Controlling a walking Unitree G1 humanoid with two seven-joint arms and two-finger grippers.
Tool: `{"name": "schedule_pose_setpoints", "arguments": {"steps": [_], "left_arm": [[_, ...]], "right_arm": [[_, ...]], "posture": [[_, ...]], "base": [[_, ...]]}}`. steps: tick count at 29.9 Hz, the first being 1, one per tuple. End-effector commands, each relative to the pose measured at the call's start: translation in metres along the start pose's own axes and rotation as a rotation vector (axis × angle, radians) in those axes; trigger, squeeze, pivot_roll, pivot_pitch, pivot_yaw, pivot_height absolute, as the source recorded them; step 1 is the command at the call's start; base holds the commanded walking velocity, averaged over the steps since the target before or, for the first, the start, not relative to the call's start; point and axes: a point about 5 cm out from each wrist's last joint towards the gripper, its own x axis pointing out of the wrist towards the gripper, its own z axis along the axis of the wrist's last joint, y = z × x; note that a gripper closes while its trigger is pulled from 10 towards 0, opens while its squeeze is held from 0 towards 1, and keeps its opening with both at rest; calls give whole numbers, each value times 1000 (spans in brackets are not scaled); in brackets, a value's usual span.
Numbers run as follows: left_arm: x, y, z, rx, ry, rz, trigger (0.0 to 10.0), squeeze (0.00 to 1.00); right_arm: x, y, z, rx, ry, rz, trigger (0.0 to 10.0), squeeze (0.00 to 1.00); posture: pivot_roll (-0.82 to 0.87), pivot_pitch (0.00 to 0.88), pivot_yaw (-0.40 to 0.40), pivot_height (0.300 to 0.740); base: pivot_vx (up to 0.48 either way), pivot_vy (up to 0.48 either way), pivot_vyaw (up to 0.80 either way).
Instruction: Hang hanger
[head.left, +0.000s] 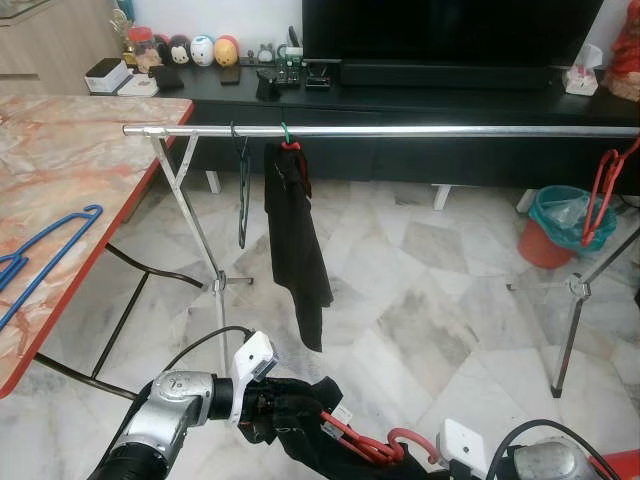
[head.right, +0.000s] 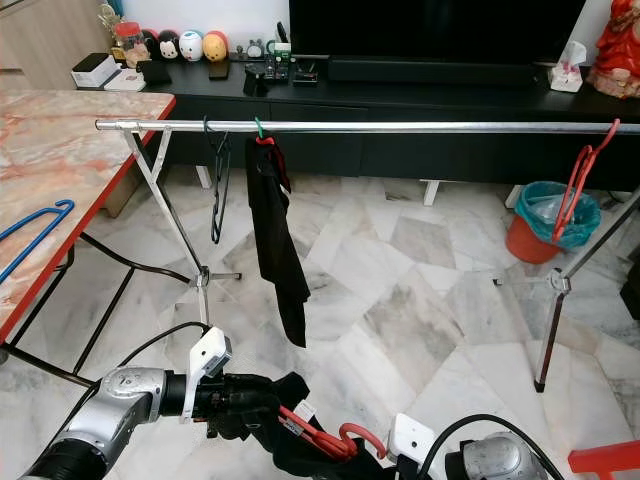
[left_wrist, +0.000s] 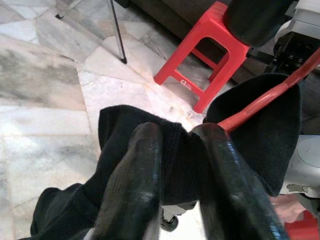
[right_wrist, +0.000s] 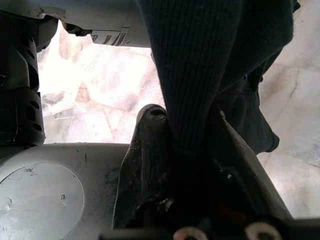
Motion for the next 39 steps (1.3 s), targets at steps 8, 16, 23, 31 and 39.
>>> {"name": "schedule_pose_setpoints", "arguments": {"steps": [8,16,23,31,39], "left_arm": [[-2,1,-4,0,21,15,0,0],[-3,4,14,-75,-127,4,0,0],[-5,5,23,-99,-190,-10,0,0],[0,-5,49,-99,-294,-108,0,0],[12,-17,57,-91,-295,-174,0,0]], "right_arm": [[-2,-3,9,-43,-23,-17,10000,0],[-2,-3,10,-48,-21,-16,10000,0],[-2,-3,10,-50,-19,-16,10000,0],[7,1,8,-81,37,33,10000,0],[12,2,13,-87,14,38,10000,0]], "posture": [[-31,58,12,740],[-30,56,11,740],[-28,55,10,740],[-21,54,7,740],[-21,54,10,740]], "base": [[0,0,0],[0,0,0],[0,0,0],[0,0,0],[0,0,0]]}}
